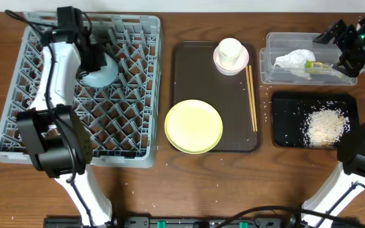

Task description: Sort waste into correct bins and load items into the dishwasher

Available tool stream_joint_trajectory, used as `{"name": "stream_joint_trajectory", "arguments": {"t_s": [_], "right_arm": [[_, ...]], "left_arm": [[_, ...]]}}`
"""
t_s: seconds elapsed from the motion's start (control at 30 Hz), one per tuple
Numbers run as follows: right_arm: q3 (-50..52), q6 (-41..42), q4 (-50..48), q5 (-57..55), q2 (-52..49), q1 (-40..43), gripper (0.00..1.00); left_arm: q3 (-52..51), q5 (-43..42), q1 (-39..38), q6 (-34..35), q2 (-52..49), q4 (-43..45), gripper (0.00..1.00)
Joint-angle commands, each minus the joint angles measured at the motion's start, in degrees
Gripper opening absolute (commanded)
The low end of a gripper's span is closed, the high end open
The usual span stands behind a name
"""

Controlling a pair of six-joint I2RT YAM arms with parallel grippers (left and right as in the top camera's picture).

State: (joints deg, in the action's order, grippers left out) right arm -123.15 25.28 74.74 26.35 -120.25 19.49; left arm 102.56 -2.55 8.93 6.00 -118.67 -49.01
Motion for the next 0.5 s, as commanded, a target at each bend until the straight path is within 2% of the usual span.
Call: {"name": "stream_joint_trajectory", "arguments": {"t_s": [0.0,0.2,0.37,0.43,0.47], "right_arm": [[-0.22,0.61,0.00,0.44,1.66,0.37,0.99],[-0.22,0.61,0.02,0.44,1.66,0.37,0.99],[-0.22,0.63,0.02,0.44,1.66,0.37,0.99],[-0.22,0.61,0.02,0.44,1.66,0.37,0.99],[-0.22,0.61,0.00,0.44,1.66,0.37,0.99]], "left_arm": [[-0.02,3.30,2.12,0.11,0.24,-0.39,0.08],[0.39,2.99,4.39,2.29,1.64,-1.14,0.08],[1.33,0.00,4.39,2.78,7.45,-1.73,0.08],[1.33,-4.11,4.39,2.91,10.73,-1.66,0.17],[1.33,-7.63,4.39,2.93,12.70,-1.55,0.30]]}}
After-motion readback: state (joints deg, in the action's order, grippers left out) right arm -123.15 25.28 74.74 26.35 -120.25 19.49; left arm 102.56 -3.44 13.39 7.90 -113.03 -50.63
